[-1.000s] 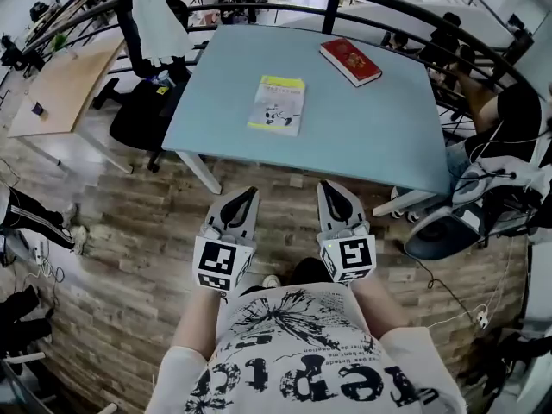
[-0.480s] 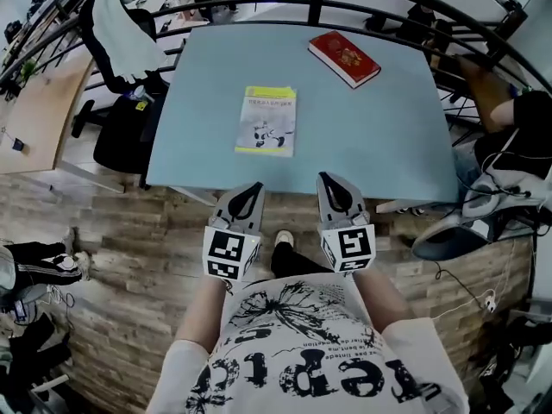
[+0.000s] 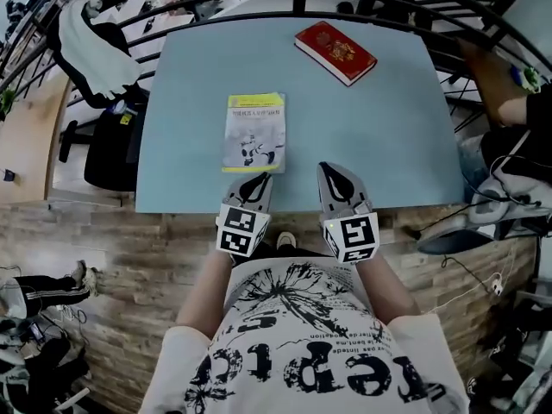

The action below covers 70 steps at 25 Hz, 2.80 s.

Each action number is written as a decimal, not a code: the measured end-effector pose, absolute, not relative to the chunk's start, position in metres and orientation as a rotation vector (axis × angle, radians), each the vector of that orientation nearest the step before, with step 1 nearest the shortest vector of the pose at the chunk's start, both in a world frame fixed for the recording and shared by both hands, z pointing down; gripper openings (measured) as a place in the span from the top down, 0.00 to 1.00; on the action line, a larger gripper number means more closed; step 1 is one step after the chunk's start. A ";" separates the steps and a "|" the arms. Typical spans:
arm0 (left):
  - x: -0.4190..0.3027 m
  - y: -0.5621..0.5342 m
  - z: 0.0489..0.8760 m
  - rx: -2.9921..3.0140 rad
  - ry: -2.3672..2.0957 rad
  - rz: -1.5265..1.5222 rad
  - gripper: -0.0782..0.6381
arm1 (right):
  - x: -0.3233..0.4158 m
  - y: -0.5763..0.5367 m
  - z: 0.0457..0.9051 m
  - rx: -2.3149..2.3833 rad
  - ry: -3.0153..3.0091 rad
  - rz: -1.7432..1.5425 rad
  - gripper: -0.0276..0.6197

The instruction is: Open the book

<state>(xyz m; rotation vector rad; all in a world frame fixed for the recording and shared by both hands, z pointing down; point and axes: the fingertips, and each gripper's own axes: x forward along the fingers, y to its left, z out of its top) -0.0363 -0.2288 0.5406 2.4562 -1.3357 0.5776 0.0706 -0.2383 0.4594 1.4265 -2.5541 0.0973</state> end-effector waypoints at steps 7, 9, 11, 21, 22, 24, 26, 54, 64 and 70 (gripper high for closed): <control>-0.016 -0.253 0.597 2.413 -1.203 0.741 0.73 | 0.085 -0.249 0.483 1.423 -2.479 0.107 0.94; -0.011 -0.266 0.606 2.401 -1.192 0.765 0.70 | 0.090 -0.255 0.488 1.421 -2.470 0.107 0.94; -0.010 -0.278 0.617 2.388 -1.186 0.786 0.69 | 0.093 -0.262 0.492 1.435 -2.473 0.120 0.94; -0.014 -0.302 0.669 2.342 -1.164 0.912 0.78 | 0.100 -0.279 0.501 1.530 -2.450 0.158 0.94; -0.015 -0.302 0.668 2.346 -1.168 0.904 0.80 | 0.099 -0.279 0.502 1.528 -2.448 0.155 0.94; -0.016 -0.302 0.664 2.360 -1.169 0.883 0.83 | 0.097 -0.280 0.502 1.529 -2.439 0.152 0.94; -0.018 -0.303 0.655 2.379 -1.167 0.852 0.85 | 0.093 -0.281 0.501 1.533 -2.436 0.156 0.94; -0.289 -0.271 0.560 2.265 -1.496 0.439 0.85 | -0.143 -0.258 0.461 1.329 -2.588 0.093 0.94; -0.330 -0.265 0.643 2.028 -1.478 0.469 0.80 | -0.163 -0.241 0.483 1.309 -2.561 0.112 0.94; -0.338 -0.263 0.673 1.904 -1.419 0.517 0.72 | -0.173 -0.235 0.490 1.333 -2.543 0.134 0.94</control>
